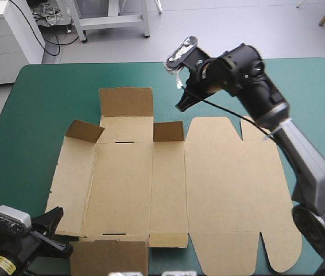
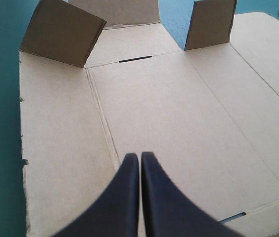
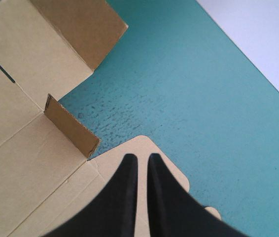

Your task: Fold the box

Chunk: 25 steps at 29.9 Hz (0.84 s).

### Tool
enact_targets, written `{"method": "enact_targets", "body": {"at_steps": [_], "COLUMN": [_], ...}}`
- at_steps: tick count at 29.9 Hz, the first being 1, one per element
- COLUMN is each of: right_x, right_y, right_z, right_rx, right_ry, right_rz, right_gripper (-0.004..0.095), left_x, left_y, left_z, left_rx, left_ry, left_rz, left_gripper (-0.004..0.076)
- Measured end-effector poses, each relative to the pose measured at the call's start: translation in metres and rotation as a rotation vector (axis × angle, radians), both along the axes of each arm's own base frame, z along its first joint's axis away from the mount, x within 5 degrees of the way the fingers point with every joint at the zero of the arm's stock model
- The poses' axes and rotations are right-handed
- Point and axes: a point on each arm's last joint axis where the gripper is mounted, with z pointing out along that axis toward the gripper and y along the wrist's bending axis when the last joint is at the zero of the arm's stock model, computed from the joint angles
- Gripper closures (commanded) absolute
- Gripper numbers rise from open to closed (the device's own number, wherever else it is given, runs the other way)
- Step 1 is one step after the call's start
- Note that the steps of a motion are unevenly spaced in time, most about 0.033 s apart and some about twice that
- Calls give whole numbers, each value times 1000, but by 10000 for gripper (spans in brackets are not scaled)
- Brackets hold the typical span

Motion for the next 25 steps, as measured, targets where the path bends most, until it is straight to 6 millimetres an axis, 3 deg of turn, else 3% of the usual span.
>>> {"method": "enact_targets", "body": {"at_steps": [4,8,15,25], "right_x": [-35,-70,-126,-195], "right_y": [-30,-52,-84,-121], "right_z": [24,21,-21,-118], "right_rx": [63,64,95,193], "right_ry": [-23,9,52,114], "right_rz": [-44,-66,-109,-184], "right_gripper": [929,928,929,929], "left_x": [0,0,0,0], "left_y": [0,0,0,0], "left_z": [0,0,0,0], "left_rx": [0,0,0,0], "left_ry": [0,0,0,0], "left_rz": [0,0,0,0], "left_gripper": [731,731,731,731]}}
